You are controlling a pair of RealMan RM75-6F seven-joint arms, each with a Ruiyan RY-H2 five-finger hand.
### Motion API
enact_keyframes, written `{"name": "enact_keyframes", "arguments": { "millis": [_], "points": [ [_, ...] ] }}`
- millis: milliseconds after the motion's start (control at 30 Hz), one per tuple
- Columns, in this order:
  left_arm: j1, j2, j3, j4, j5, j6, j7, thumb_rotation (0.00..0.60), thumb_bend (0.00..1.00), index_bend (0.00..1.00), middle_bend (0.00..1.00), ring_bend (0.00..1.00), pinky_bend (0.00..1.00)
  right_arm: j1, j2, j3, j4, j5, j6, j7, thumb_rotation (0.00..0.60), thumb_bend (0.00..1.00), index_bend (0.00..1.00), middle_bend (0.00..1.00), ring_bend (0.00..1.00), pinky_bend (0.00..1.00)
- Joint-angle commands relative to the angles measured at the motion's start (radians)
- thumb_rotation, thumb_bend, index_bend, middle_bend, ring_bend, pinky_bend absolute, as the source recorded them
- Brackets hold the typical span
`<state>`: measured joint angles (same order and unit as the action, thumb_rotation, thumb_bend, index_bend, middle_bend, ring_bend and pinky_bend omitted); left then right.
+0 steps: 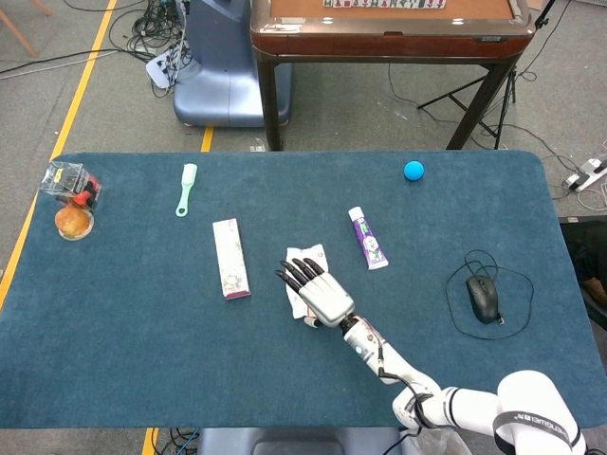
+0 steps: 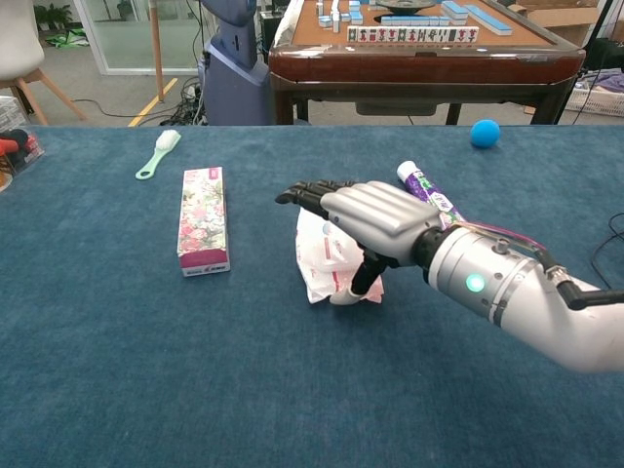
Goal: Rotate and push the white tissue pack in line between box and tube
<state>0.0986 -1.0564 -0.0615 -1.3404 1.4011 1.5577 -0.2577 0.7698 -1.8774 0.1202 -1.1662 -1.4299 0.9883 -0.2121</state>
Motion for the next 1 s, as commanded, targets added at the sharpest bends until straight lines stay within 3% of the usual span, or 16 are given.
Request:
{"name": "enact_keyframes", "arguments": {
  "millis": [33, 433, 1000],
  "points": [
    [0.0, 0.0, 0.0, 0.001, 0.0, -0.002, -0.001, 0.6, 0.33, 0.44, 0.36, 0.26, 0.42, 0.001, -0.01, -0.001, 0.012, 0.002, -0.005, 0.0, 0.6, 0.0, 0.0, 0.01, 0.0, 0.11],
    [0.006, 0.004, -0.001, -0.001, -0.007, -0.005, -0.009, 0.6, 0.34, 0.45, 0.37, 0.26, 0.42, 0.009, -0.057, 0.016, 0.084, 0.024, -0.023, -0.002, 0.6, 0.0, 0.0, 0.01, 0.0, 0.08],
    [0.011, -0.004, -0.001, 0.015, -0.002, 0.0, -0.026, 0.6, 0.34, 0.45, 0.36, 0.26, 0.42, 0.035, -0.09, 0.097, 0.17, 0.084, -0.026, -0.003, 0.6, 0.0, 0.0, 0.02, 0.0, 0.08]
  ]
}}
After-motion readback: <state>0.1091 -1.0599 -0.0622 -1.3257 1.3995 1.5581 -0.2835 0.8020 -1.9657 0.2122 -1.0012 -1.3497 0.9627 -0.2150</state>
